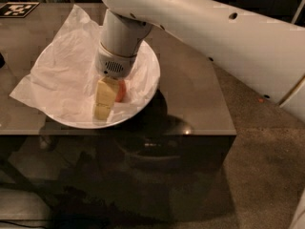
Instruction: Pick apple from white bowl
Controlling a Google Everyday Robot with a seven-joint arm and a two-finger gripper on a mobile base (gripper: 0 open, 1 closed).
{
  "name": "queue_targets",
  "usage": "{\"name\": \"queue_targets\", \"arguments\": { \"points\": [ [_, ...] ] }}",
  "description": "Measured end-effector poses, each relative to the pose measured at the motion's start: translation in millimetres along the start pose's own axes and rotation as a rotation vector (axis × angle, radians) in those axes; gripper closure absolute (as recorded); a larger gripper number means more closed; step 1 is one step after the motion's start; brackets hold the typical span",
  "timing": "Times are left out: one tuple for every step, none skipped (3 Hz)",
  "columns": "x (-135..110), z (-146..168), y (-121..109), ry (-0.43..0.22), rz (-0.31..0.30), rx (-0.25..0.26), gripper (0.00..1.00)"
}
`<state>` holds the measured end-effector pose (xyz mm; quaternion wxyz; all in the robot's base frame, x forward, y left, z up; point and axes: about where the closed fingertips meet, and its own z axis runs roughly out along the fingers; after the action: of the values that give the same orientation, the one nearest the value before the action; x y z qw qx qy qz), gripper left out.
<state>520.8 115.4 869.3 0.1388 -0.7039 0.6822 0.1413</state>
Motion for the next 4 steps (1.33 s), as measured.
{"name": "queue_targets", "arguments": {
  "points": [
    [7.5, 7.6, -3.6, 0.003, 0.016, -0.007, 0.0],
    [7.5, 7.6, -3.6, 0.003, 0.016, -0.007, 0.0],
    [7.5, 7.6, -3.6, 0.003, 0.016, -0.006, 0.19],
    [7.5, 7.6, -3.6, 0.003, 0.016, -0.006, 0.43]
  ]
}}
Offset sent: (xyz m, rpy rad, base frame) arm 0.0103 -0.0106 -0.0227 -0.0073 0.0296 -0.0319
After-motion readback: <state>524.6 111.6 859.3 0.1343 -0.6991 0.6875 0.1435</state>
